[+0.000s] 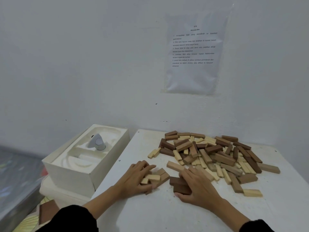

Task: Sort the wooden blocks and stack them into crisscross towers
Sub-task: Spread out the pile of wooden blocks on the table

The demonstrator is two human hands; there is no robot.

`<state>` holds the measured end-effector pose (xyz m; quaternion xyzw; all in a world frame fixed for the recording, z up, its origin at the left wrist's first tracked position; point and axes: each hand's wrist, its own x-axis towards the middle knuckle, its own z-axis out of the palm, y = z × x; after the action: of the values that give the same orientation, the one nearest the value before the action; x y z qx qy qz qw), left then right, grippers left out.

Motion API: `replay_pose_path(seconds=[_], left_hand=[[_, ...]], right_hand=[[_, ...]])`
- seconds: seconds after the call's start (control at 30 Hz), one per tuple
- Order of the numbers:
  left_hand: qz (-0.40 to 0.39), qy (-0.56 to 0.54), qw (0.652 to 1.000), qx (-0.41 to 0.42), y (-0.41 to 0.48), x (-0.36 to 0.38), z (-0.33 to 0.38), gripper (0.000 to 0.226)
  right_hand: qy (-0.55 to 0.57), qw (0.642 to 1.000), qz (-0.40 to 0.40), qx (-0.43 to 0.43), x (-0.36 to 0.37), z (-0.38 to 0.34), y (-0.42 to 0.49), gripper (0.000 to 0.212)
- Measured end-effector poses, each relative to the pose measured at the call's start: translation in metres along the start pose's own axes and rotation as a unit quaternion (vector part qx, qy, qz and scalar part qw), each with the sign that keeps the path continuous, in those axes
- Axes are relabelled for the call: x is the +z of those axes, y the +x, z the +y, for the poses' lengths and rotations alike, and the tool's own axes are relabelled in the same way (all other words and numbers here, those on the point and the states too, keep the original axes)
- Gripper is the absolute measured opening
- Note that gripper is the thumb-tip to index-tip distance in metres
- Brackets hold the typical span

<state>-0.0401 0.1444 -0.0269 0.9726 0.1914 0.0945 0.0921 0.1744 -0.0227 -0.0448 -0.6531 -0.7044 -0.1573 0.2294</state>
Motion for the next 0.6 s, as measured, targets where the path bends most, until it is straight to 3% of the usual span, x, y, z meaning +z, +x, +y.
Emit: replay_pose_path(seconds=[0.2, 0.37, 0.5, 0.6], left_hand=[[0.063, 0.015, 0.998, -0.021, -0.004, 0.008, 0.004, 0.079], [-0.013, -0.037, 0.999, 0.019, -0.010, 0.001, 0.000, 0.083], [0.056, -0.022, 0.998, 0.025, -0.006, 0.006, 0.001, 0.050], [0.078, 0.016, 0.996, 0.035, -0.003, 0.006, 0.005, 0.043]], right_hand=[[-0.010, 0.999, 0.034, 0.008, 0.002, 0.001, 0.000, 0.037], [-0.026, 0.993, 0.061, 0.102, 0.004, 0.012, -0.013, 0.038], [-0.063, 0.991, 0.030, 0.116, -0.003, 0.017, -0.026, 0.045], [-0.075, 0.990, 0.019, 0.119, -0.006, 0.014, -0.025, 0.044]])
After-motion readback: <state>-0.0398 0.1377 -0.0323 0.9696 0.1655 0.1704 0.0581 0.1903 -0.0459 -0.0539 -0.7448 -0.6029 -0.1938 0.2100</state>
